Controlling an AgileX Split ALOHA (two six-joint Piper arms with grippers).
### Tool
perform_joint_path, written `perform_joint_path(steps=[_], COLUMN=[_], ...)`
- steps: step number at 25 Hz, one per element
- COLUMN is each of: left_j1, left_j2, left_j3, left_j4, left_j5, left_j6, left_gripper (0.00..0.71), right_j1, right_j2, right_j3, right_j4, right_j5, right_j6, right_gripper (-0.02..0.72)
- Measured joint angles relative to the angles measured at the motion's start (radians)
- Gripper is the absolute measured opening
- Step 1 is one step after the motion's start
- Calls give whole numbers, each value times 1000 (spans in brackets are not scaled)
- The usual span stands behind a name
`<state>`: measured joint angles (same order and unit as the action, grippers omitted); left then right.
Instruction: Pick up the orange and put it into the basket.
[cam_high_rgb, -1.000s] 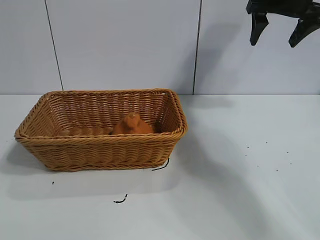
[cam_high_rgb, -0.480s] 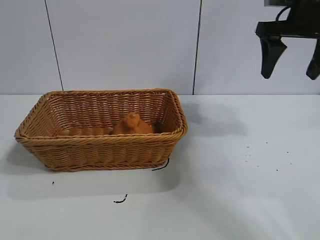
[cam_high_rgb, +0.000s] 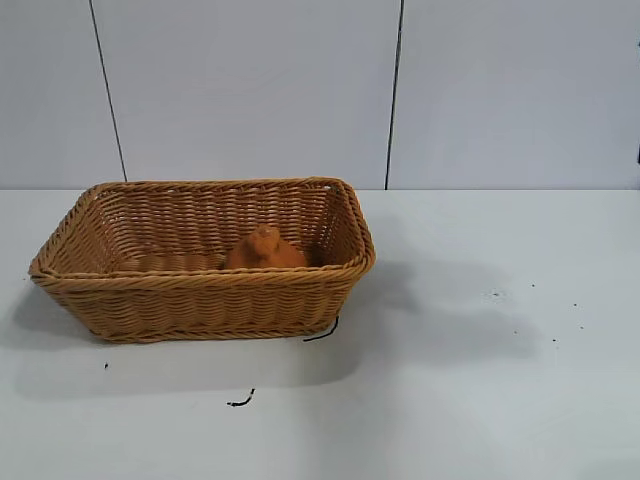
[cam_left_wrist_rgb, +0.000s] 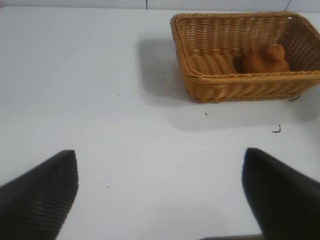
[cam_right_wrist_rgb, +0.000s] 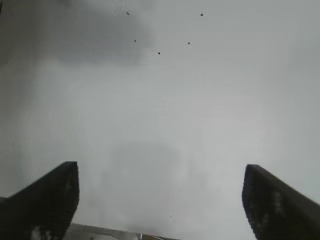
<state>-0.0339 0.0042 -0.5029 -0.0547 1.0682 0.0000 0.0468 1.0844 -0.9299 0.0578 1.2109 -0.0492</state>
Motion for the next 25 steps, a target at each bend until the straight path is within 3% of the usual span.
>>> perform_joint_path(steps=[11,21,25], left_j1=[0,0,0], left_j2=[0,0,0], left_j3=[0,0,0], left_j4=[0,0,0], left_j5=[0,1,1], left_j6=[0,0,0], left_gripper=[639,639,639], right_j1=[0,0,0], right_j2=[-598,-1037,-1088], right_j3=[416,429,429], right_j4=[1,1,1], right_j5=[-159,-188,-187], right_j6=[-21,-21,-21], right_gripper=[635,635,635])
